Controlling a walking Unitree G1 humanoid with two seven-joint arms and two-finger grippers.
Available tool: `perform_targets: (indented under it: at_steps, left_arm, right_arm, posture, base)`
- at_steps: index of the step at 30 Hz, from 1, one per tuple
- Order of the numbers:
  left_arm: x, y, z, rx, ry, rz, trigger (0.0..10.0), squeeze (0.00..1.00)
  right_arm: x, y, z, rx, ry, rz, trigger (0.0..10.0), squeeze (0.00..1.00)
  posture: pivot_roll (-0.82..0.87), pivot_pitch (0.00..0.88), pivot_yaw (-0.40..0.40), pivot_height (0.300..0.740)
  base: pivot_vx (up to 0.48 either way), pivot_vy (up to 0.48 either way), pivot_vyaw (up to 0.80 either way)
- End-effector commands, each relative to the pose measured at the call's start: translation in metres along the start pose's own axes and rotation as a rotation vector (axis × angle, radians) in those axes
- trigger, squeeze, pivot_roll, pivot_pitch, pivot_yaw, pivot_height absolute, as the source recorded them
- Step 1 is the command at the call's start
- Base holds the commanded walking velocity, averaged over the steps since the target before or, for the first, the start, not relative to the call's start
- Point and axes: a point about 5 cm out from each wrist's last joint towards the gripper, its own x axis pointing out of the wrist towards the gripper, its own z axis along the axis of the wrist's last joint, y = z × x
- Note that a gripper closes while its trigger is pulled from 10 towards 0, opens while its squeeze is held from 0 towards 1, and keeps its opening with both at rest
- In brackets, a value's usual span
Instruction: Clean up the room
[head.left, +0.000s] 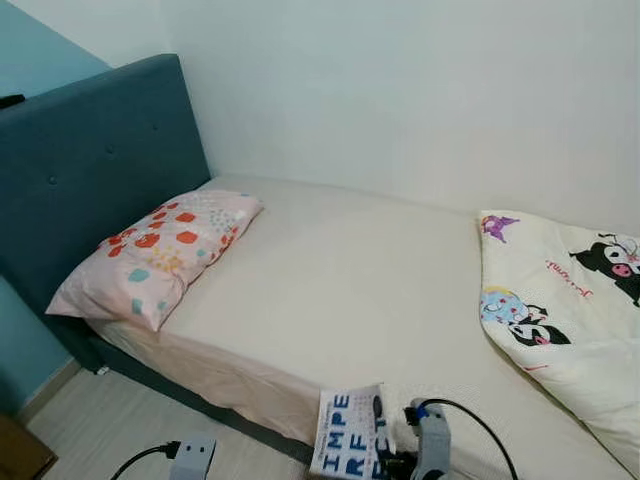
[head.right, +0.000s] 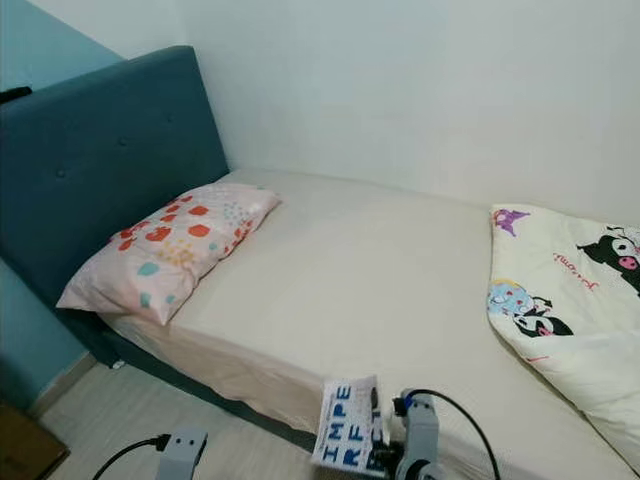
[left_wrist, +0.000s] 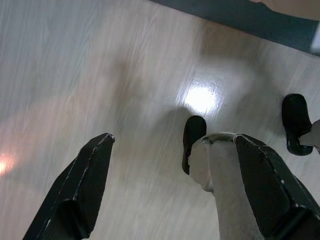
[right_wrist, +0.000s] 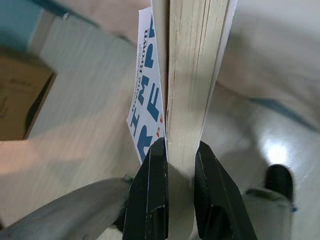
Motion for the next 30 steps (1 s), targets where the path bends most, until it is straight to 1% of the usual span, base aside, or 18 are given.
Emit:
perform_targets:
  at_steps: [1,20,22,30]
  left_arm:
    - [-0.0005,0.0006,-0.0038,-0.013,0.015,-0.001,10.0,0.0]
    - [-0.0007,-0.0014,-0.0059,-0.011,0.024,-0.013,10.0,0.0]
    - [-0.0006,-0.0025,-0.0058,0.004,0.026,-0.03,10.0,0.0]
    - [-0.0006,-0.003,-0.0055,0.004,0.026,-0.039,10.0,0.0]
  right_arm:
    - [0.0022,0.0045,0.0033,-0.013,-0.008,0.024,10.0,0.0]
    - [0.0016,0.0043,0.0012,-0.027,0.01,0.034,10.0,0.0]
    - [0.0017,0.0046,0.0005,-0.028,0.011,0.034,10.0,0.0]
    - [0.0019,0.0057,-0.0009,-0.03,0.014,0.039,10.0,0.0]
  posture:
    - [-0.09,0.0,0.023,0.733]
    - [-0.09,0.0,0.016,0.733]
    - [-0.09,0.0,0.015,0.733]
    - [-0.09,0.0,0.018,0.733]
  base:
    - [0.0,0.0,0.68]
    - [0.0,0.0,0.68]
    - [0.0,-0.48,0.68]
    - [0.0,-0.465,0.68]
